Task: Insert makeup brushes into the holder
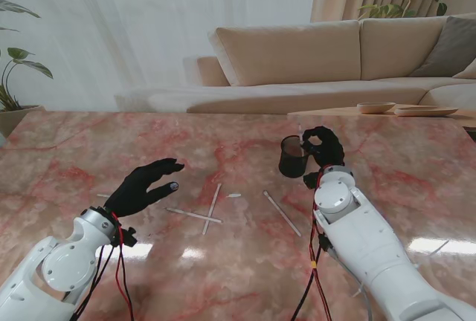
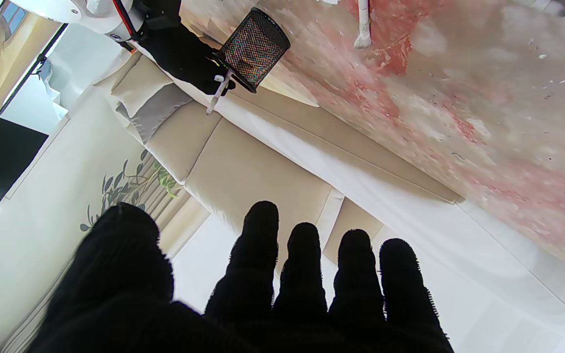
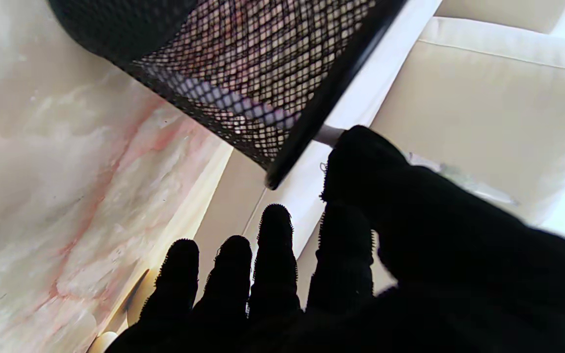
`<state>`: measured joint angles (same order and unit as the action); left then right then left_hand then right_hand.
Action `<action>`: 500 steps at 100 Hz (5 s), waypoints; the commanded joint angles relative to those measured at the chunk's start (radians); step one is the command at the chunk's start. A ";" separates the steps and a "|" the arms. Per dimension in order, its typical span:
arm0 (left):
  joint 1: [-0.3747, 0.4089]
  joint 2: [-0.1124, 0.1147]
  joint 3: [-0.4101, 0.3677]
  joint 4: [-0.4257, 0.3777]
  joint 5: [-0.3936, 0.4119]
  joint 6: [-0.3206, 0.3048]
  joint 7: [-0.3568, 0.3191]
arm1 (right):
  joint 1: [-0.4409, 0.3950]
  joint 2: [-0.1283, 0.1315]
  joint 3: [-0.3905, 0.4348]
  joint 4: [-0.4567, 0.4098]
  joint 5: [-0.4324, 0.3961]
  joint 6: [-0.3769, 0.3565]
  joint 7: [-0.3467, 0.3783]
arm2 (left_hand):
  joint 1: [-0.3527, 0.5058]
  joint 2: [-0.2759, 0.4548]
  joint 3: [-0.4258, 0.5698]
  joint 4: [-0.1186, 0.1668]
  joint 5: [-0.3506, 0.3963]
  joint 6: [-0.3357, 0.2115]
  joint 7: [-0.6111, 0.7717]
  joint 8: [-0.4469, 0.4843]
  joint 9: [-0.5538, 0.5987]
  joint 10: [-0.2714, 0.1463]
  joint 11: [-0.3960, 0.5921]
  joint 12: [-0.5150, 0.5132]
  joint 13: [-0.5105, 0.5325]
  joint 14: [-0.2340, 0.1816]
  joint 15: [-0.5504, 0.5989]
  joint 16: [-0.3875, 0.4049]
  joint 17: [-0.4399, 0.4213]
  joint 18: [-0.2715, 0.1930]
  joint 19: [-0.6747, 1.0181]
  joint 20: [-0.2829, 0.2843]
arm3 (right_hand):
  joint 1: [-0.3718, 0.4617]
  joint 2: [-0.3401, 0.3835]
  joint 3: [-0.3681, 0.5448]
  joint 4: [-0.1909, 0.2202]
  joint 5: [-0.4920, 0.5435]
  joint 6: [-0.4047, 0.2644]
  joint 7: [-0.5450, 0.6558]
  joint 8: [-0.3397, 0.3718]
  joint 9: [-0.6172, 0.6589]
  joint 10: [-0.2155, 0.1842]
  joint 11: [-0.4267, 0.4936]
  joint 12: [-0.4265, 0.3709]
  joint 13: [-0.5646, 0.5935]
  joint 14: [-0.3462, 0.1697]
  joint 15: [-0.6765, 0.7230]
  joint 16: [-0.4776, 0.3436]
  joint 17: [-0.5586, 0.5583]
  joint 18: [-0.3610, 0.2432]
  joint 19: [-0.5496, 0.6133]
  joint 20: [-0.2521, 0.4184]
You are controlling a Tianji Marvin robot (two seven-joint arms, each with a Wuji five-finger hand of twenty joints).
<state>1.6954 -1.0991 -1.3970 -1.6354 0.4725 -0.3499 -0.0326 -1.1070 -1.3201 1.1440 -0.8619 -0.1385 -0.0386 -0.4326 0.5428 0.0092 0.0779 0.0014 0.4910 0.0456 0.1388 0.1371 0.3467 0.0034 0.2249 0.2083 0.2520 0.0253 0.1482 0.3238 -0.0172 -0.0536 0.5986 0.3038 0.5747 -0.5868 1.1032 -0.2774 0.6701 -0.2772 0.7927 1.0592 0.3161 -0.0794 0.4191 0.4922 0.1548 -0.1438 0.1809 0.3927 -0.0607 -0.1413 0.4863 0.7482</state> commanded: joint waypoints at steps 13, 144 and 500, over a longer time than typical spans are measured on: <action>0.002 0.001 0.004 0.002 -0.001 0.000 0.000 | -0.018 0.009 0.004 0.002 -0.006 0.002 0.022 | -0.001 0.003 -0.024 0.005 0.002 -0.022 0.014 0.004 -0.025 -0.018 -0.020 -0.009 -0.041 -0.048 -0.036 -0.009 0.000 -0.028 -0.030 -0.012 | -0.027 -0.010 0.059 0.064 -0.112 0.045 -0.094 -0.196 -0.040 -0.019 -0.015 -0.018 -0.035 -0.031 -0.023 -0.001 -0.015 -0.046 -0.033 0.039; 0.003 0.003 0.011 -0.002 0.006 0.006 -0.007 | -0.100 0.057 0.074 -0.068 0.021 -0.065 0.171 | 0.017 -0.001 -0.023 -0.003 0.004 -0.022 0.015 0.005 -0.026 -0.022 -0.019 -0.008 -0.040 -0.049 -0.035 -0.009 0.000 -0.028 -0.040 -0.016 | -0.289 0.058 -0.195 0.187 -0.243 0.271 -0.540 -0.505 -0.105 -0.007 -0.152 -0.090 -0.056 -0.023 -0.098 0.015 -0.019 -0.024 -0.098 0.070; 0.041 -0.002 -0.025 -0.017 -0.003 -0.070 0.025 | -0.353 0.162 -0.318 -0.570 -0.688 0.721 0.223 | 0.024 0.000 -0.027 -0.004 0.016 -0.028 0.021 0.008 -0.023 -0.020 -0.021 -0.009 -0.039 -0.048 -0.034 -0.009 0.001 -0.026 -0.053 -0.021 | -0.027 -0.148 0.105 0.121 0.019 0.159 -0.278 -0.213 0.047 -0.035 0.140 0.194 0.093 0.012 0.451 0.234 0.108 0.063 0.140 0.018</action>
<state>1.7304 -1.1010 -1.4231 -1.6493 0.4680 -0.4223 -0.0076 -1.4551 -1.1494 0.8274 -1.4540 -0.8369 0.6791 -0.2119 0.5445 0.0092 0.0779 0.0015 0.4928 0.0456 0.1489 0.1407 0.3467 0.0034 0.2249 0.2083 0.2520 0.0253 0.1482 0.3237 -0.0172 -0.0536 0.5727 0.2919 0.4988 -0.7034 1.1502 -0.0777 0.6256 -0.0855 0.4631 0.8239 0.3542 -0.0932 0.5444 0.6768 0.2532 -0.1120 0.6126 0.6182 0.0456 -0.0670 0.6029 0.7871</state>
